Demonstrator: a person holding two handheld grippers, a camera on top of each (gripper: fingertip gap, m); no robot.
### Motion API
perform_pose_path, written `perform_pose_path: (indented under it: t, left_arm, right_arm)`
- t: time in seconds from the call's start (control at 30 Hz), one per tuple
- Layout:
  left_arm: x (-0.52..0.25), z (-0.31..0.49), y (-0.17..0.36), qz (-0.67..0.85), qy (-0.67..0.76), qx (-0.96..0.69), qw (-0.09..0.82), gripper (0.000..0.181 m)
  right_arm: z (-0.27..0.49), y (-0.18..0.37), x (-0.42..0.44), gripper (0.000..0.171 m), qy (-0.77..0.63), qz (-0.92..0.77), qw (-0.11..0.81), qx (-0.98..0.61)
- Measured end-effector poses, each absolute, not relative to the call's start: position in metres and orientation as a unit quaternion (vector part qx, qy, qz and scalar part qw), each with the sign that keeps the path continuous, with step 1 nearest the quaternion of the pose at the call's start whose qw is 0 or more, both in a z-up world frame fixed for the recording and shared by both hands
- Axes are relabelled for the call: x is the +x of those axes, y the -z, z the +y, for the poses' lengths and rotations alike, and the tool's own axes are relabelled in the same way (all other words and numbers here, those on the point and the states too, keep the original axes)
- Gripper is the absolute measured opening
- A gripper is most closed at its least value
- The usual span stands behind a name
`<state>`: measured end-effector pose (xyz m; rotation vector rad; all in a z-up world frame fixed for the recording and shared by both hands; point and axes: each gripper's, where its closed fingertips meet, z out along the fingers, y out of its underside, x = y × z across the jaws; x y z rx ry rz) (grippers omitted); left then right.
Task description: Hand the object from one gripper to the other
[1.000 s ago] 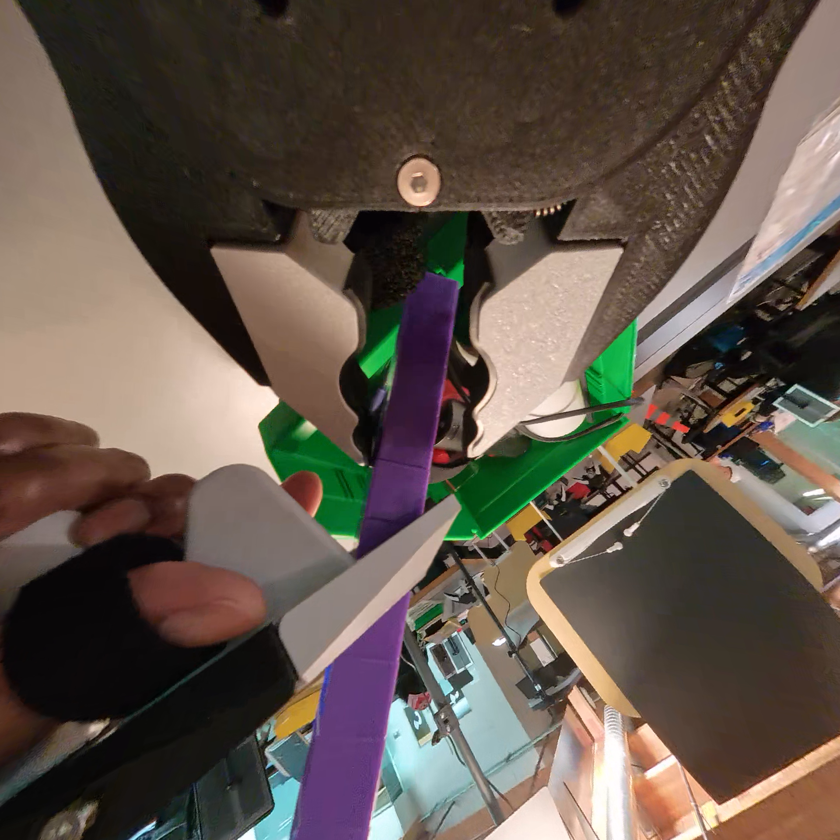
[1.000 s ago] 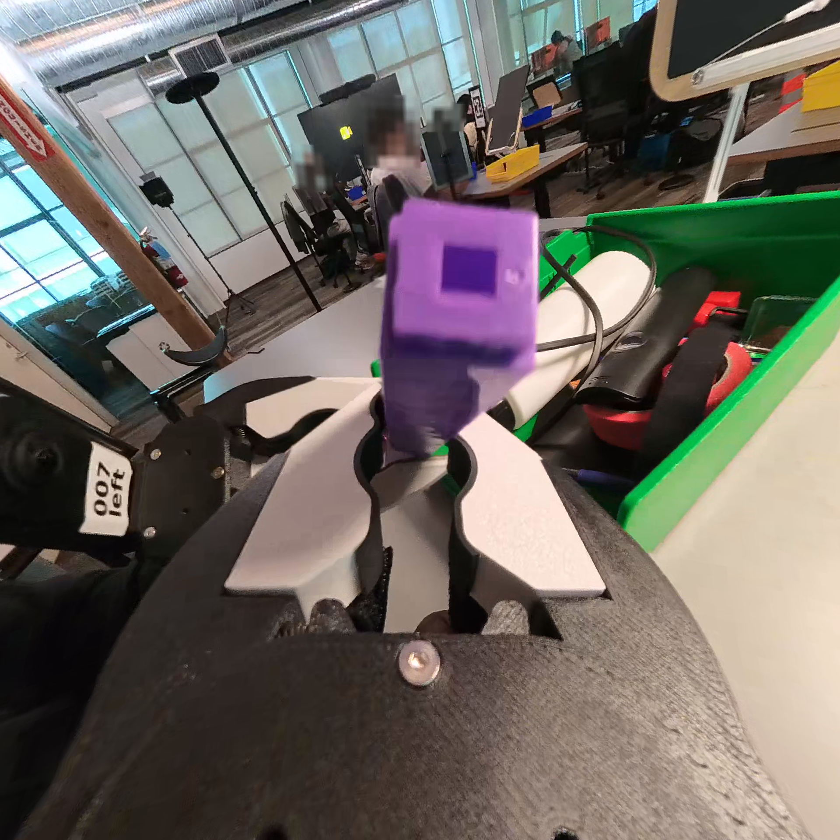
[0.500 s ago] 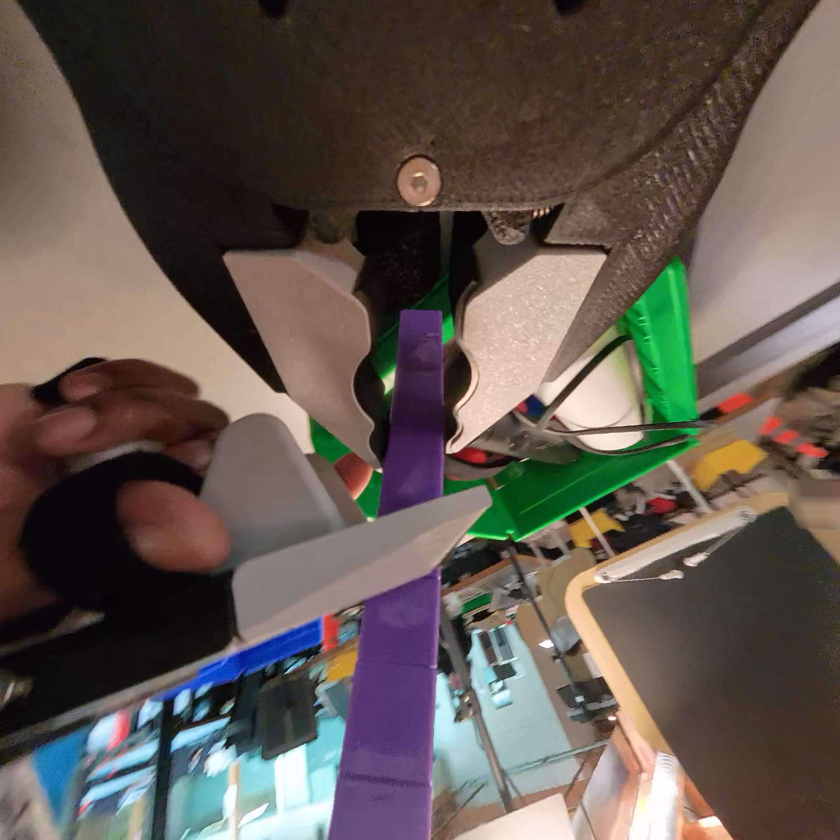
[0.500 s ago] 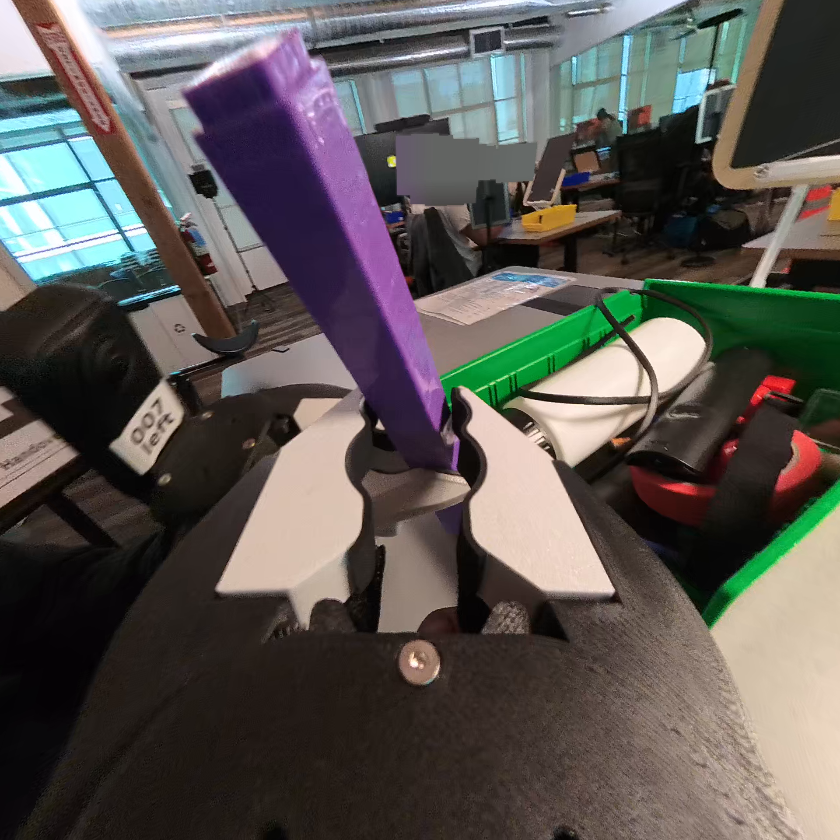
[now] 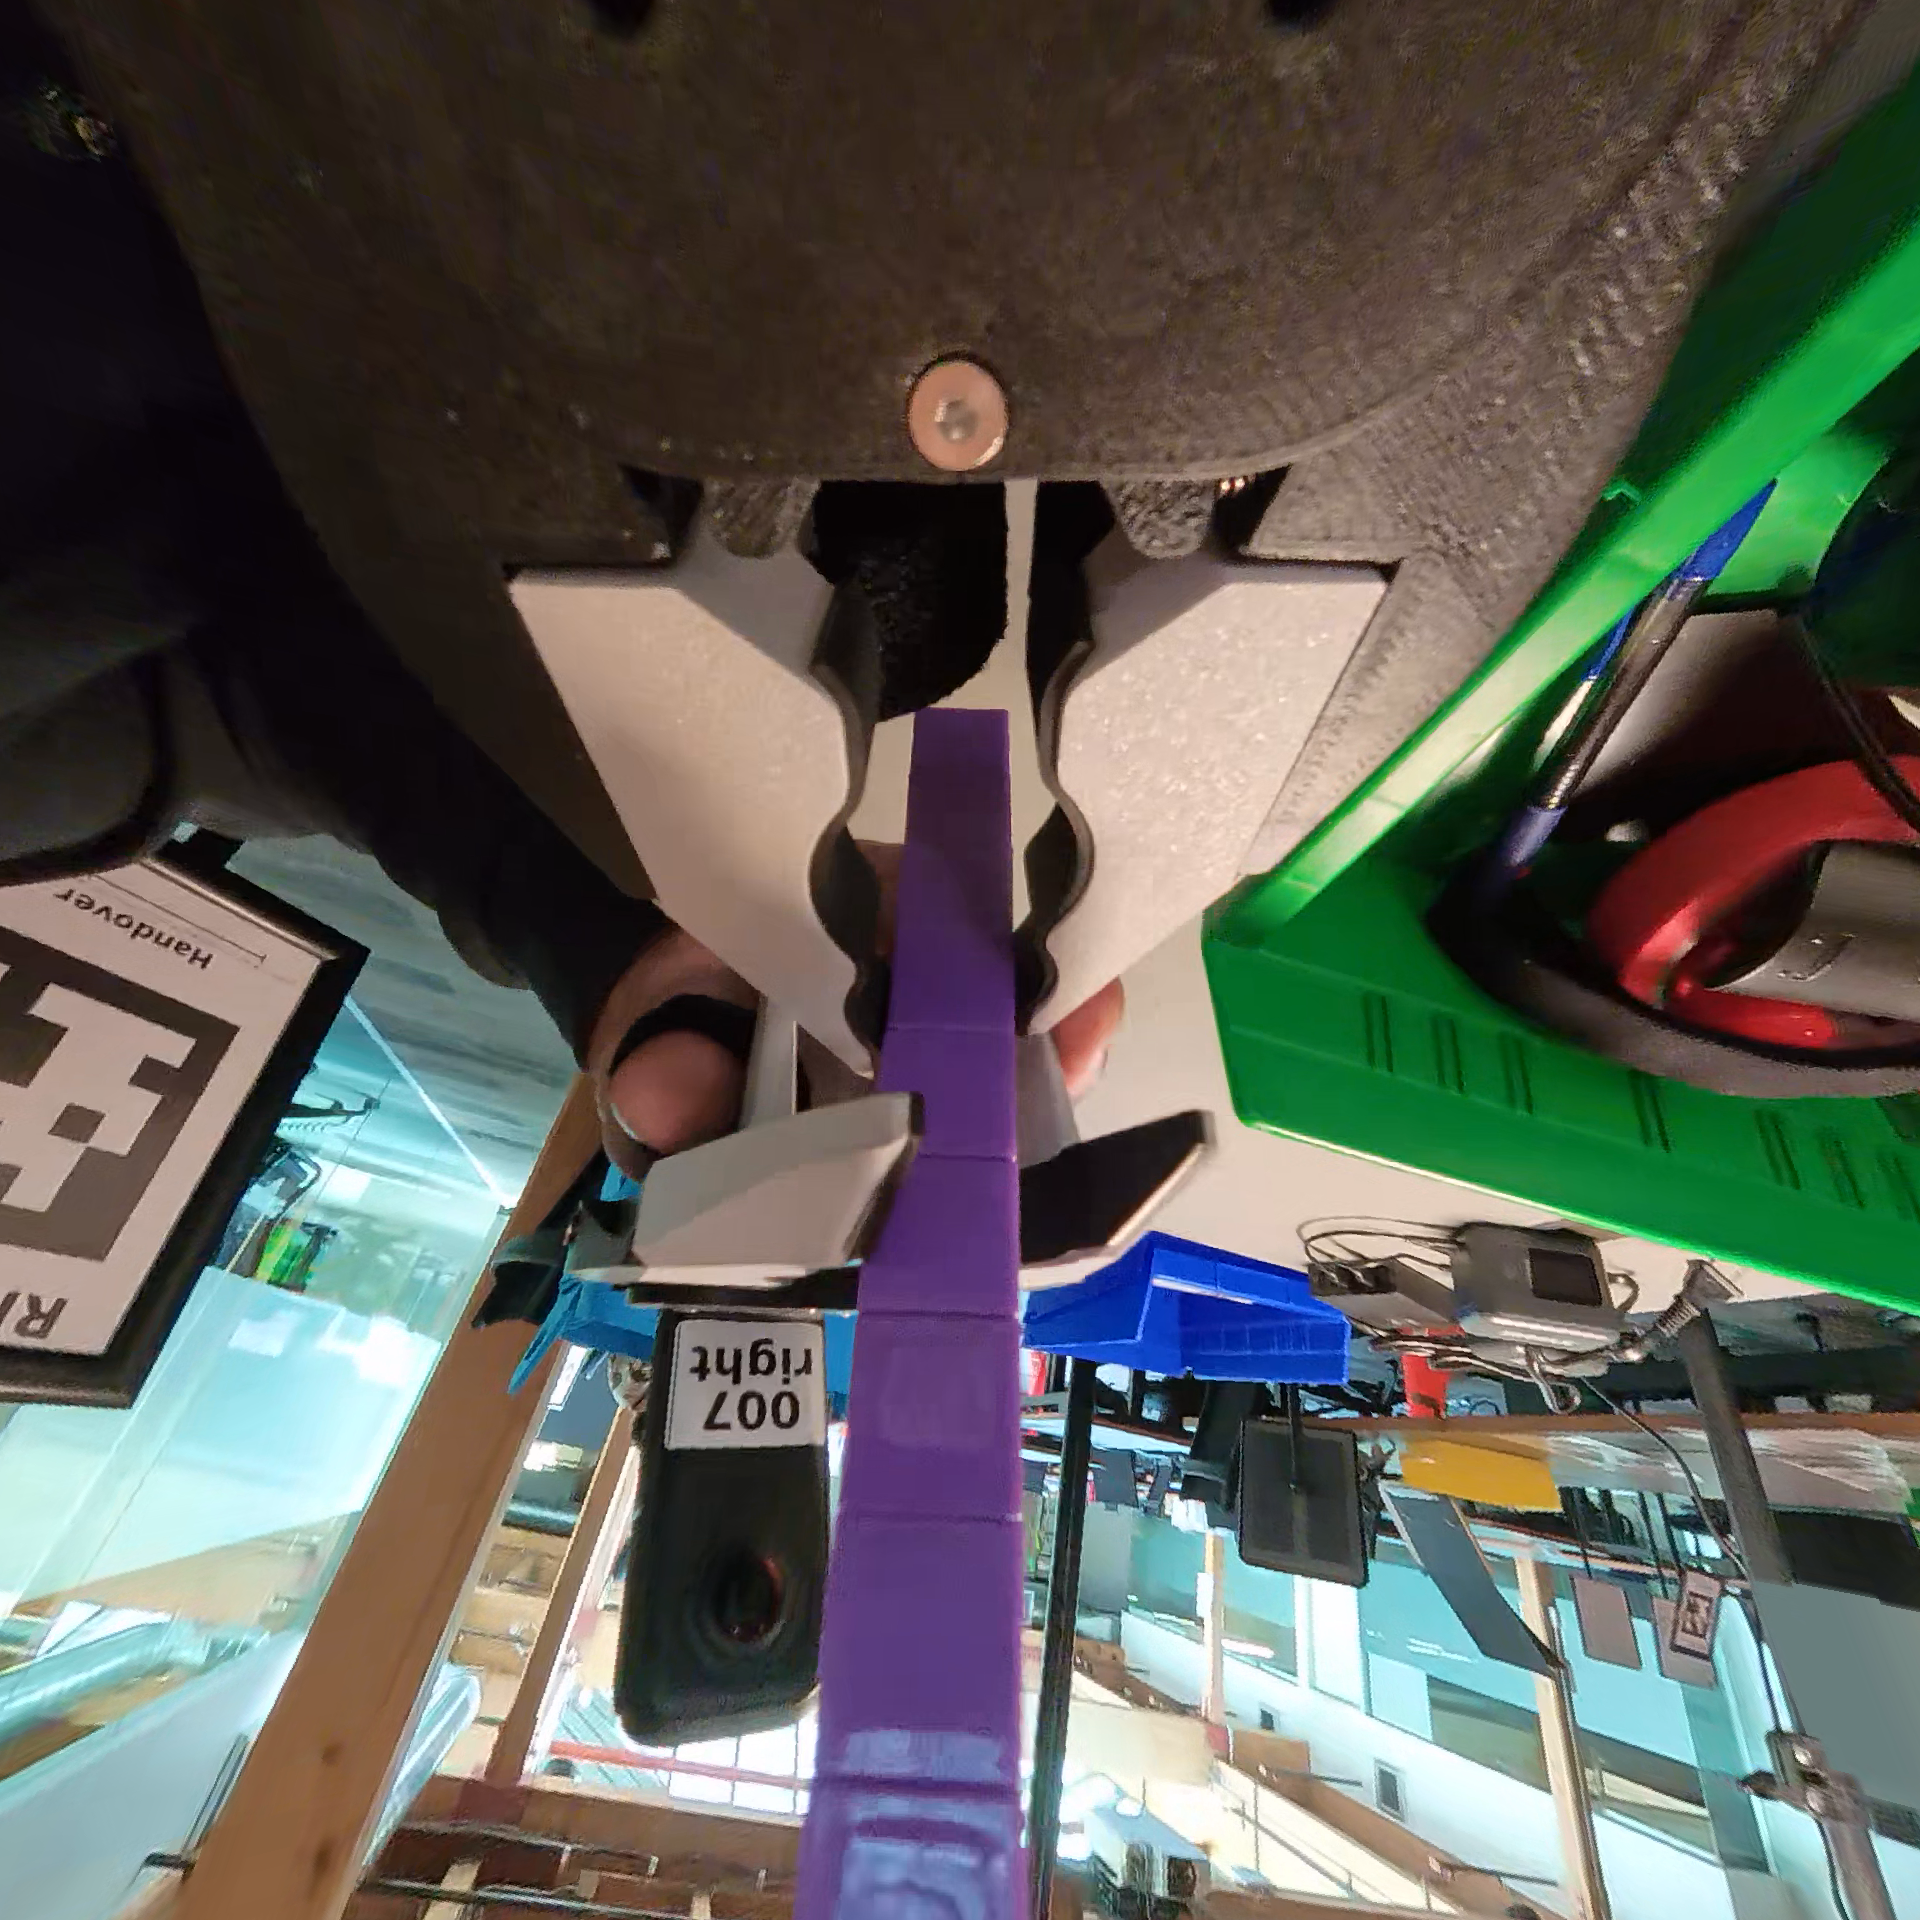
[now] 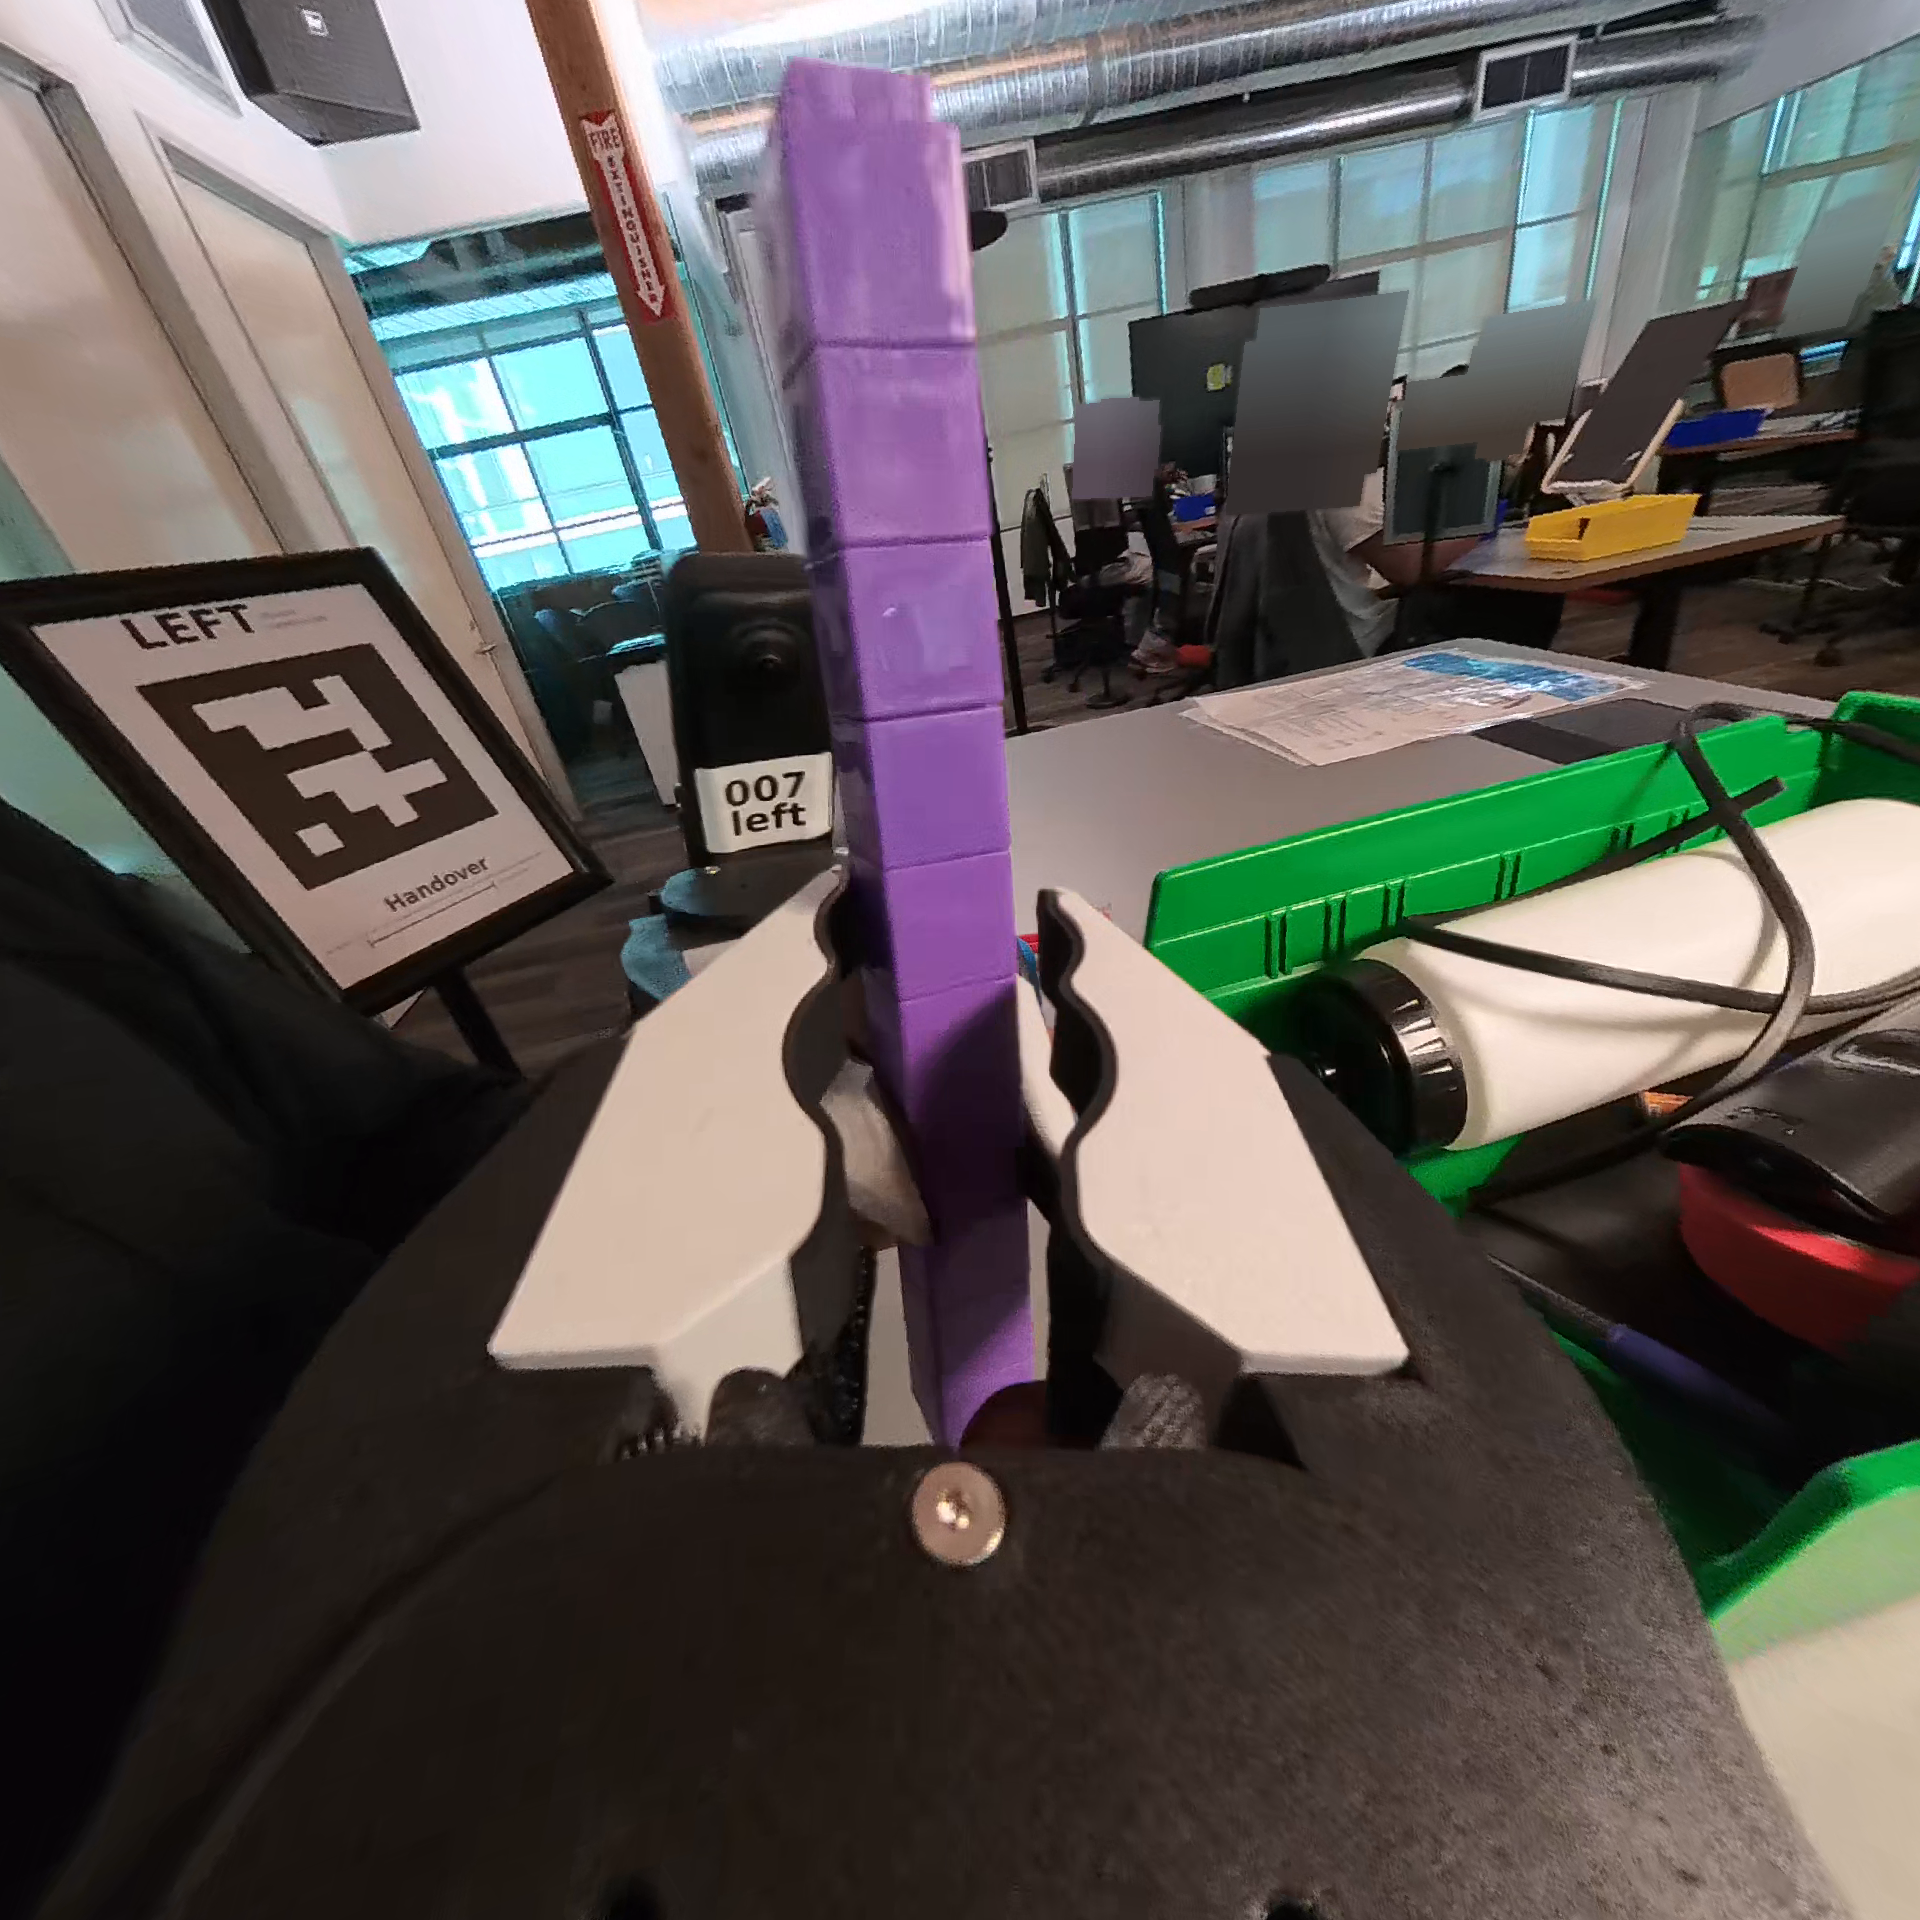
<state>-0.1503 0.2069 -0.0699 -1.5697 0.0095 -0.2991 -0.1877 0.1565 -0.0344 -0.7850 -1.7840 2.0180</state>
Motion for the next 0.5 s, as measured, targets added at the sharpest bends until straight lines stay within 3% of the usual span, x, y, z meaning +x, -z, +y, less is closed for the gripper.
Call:
perform_pose_path:
  t: [0.07,0.17,0.5]
  left_arm:
    - [-0.150,0.206,0.071,-0.003,0.156,-0.700,0.697,0.024]
    - [-0.157,0.205,0.068,-0.026,0.161,-0.691,0.704,0.025]
    - [-0.202,0.210,0.081,-0.060,-0.133,-0.720,0.679,0.043]
  right_arm:
    - [0.161,0.032,-0.188,0.026,-0.713,-0.619,0.184,-0.272]
    - [0.170,0.030,-0.193,0.025,-0.710,-0.608,0.213,-0.284]
    - [0.206,0.054,-0.230,0.025,-0.648,-0.551,0.298,-0.433]
